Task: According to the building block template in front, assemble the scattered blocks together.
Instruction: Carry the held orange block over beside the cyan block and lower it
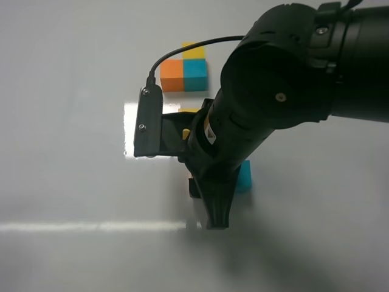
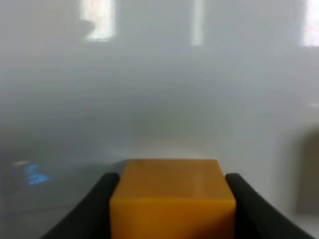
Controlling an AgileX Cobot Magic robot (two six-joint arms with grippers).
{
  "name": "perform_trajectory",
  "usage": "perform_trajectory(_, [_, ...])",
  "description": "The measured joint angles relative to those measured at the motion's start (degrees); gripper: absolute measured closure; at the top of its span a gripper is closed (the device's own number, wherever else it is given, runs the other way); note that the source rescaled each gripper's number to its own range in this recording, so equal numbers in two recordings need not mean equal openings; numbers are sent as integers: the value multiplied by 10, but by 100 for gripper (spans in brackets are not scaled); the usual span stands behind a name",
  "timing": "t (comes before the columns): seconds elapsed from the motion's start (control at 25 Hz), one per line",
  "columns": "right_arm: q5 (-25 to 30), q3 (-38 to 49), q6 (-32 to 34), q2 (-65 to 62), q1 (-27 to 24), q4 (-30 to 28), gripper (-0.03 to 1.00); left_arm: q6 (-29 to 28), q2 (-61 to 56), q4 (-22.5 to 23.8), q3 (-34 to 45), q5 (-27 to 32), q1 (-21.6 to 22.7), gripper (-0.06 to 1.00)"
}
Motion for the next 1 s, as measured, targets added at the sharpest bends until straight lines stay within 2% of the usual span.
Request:
perform_trajectory(0.76, [21, 0, 9, -3, -3, -14, 64, 1, 0, 0, 0, 0, 0, 19])
perform_trajectory(0.84, [33, 0, 9, -3, -3, -15, 58, 1, 0, 0, 0, 0, 0, 19])
perform_trajectory(0.92, [48, 1, 9, -3, -5, -17, 45, 1, 0, 0, 0, 0, 0, 19])
perform_trajectory(1.0, [51, 2, 11, -3, -6, -17, 38, 1, 0, 0, 0, 0, 0, 19])
